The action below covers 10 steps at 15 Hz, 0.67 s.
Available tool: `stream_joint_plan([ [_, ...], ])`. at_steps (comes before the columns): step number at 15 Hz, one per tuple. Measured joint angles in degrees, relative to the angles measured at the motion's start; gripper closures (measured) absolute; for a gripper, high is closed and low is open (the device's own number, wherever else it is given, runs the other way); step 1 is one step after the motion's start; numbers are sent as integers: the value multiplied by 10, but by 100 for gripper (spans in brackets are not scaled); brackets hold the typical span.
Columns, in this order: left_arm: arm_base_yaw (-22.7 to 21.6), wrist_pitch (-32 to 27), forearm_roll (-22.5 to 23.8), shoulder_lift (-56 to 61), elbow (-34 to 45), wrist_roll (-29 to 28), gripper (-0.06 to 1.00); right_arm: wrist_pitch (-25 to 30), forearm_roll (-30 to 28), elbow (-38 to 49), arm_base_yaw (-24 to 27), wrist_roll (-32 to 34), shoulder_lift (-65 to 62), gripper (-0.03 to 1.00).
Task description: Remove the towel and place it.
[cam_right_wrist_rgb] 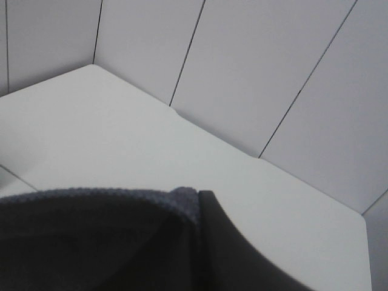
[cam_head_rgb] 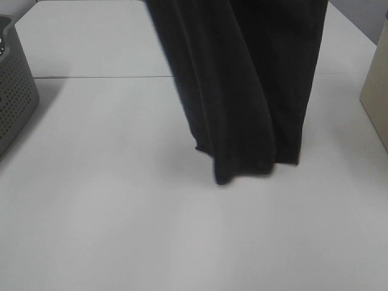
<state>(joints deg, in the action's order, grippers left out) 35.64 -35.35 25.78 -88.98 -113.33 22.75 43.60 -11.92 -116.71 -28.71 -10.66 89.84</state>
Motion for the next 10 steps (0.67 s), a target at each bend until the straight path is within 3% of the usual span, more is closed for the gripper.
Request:
stream_joint_plan([
  [3, -41, 74, -1, -10, 0, -70, 94, -54, -16, -1, 0, 0, 18, 96],
  [6, -47, 90, 2, -46, 0, -76, 94, -101, -38, -1, 0, 13, 48, 96],
  [10, -64, 142, 38, -92, 0, -70, 94, -186, -105, -1, 0, 56, 88, 96],
])
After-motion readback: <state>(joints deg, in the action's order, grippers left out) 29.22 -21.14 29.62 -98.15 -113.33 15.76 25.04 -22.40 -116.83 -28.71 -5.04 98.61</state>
